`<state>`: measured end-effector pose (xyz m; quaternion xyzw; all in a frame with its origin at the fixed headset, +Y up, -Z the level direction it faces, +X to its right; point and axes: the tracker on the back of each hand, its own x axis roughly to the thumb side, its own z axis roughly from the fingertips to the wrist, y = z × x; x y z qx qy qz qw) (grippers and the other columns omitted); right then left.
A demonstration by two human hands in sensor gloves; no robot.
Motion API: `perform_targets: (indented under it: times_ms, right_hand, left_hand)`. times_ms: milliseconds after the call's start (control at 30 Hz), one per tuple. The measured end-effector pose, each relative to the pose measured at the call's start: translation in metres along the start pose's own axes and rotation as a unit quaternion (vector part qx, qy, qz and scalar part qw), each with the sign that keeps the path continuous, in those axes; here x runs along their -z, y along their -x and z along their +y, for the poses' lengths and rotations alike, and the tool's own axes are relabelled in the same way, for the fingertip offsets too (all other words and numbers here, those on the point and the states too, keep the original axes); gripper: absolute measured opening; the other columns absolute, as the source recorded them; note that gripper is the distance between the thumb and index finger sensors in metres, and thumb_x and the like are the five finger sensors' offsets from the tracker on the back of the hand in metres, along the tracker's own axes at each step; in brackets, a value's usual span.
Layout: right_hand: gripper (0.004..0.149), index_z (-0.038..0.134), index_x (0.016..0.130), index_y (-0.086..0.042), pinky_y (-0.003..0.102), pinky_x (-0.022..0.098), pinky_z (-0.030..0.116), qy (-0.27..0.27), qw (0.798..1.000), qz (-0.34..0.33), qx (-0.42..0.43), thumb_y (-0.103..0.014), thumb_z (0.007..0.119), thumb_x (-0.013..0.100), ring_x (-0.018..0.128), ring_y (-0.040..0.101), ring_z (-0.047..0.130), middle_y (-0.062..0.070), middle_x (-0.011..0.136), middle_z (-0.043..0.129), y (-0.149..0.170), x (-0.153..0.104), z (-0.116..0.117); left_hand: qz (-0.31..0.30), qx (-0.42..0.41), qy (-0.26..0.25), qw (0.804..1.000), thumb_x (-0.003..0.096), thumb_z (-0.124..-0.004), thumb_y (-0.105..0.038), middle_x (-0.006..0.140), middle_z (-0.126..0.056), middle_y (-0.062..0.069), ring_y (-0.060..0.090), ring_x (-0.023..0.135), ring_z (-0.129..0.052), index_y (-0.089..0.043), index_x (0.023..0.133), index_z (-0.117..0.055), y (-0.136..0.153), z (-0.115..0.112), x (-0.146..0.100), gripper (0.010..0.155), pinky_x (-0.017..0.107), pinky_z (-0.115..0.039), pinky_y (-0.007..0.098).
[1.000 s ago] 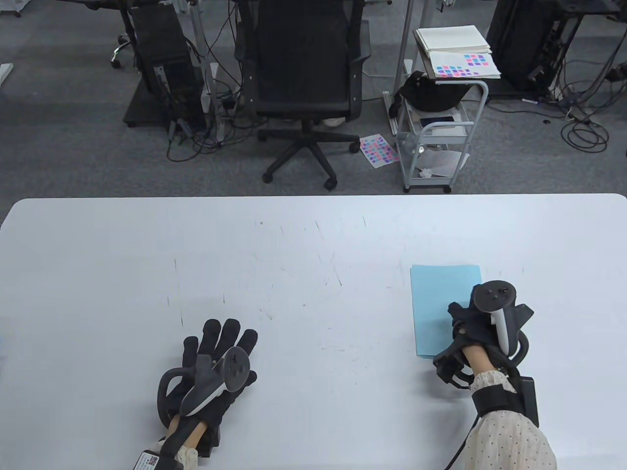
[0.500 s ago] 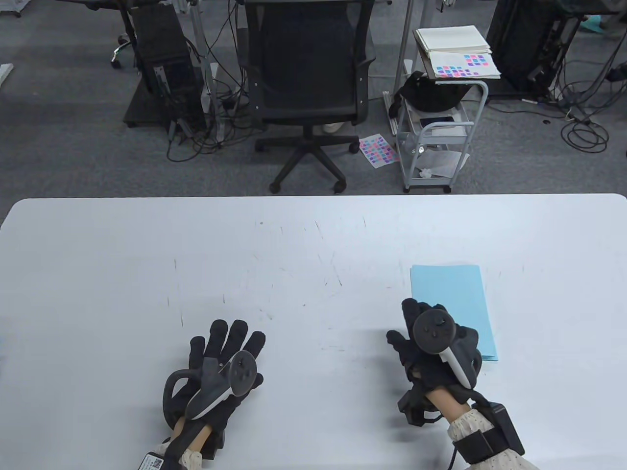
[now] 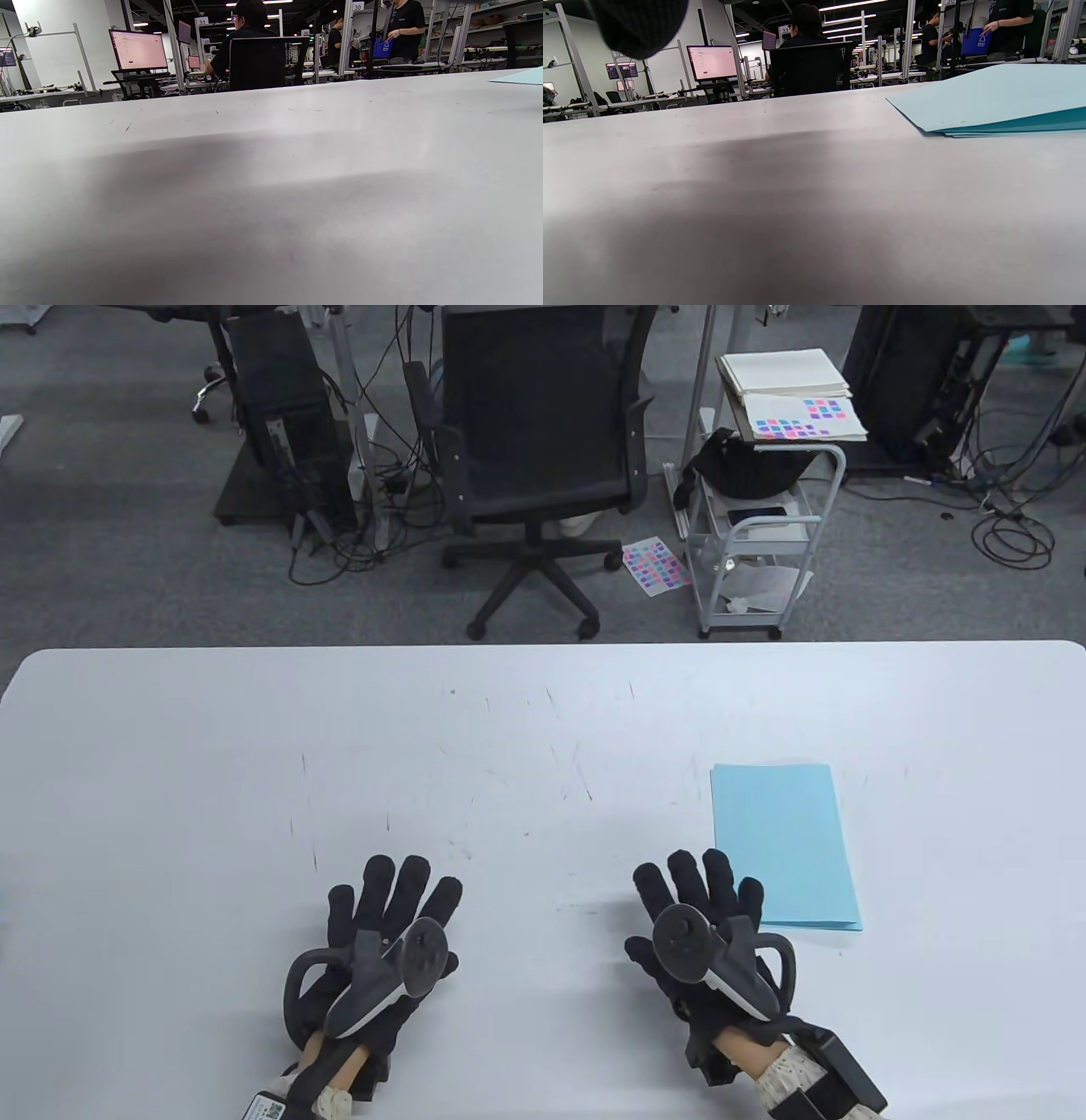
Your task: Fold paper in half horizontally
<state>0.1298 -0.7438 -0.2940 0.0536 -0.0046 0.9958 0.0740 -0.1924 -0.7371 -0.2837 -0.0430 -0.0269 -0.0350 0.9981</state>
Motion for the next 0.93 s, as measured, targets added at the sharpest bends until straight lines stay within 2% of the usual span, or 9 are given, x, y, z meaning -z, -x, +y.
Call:
perform_targets:
  times_ms: [333,933]
  right_hand:
    - [0.081,0.027,0.107,-0.045,0.071,0.070,0.008,-0.028,0.999,-0.004,-0.027,-0.056,0.073,0.041,0.105,0.040,-0.002,0.000,0.120,0.011,0.0024,0.0020,0.0080]
    - [0.081,0.029,0.108,-0.039,0.070,0.070,0.008,-0.046,0.998,-0.009,-0.038,-0.055,0.072,0.042,0.105,0.039,-0.001,0.000,0.119,0.013,0.0016,-0.0001,0.0111]
  left_hand:
    - [0.002,-0.003,0.000,1.000,0.0336,-0.064,-0.064,0.118,-0.009,-0.022,0.019,0.115,-0.009,-0.064,0.099,-0.020,0.0035,0.0008,0.0001,0.079,0.088,-0.026,0.057]
    - [0.001,-0.008,0.013,1.000,0.0336,-0.064,-0.064,0.118,-0.010,-0.022,0.019,0.115,-0.009,-0.063,0.099,-0.020,0.0093,-0.0015,0.0024,0.079,0.088,-0.026,0.057]
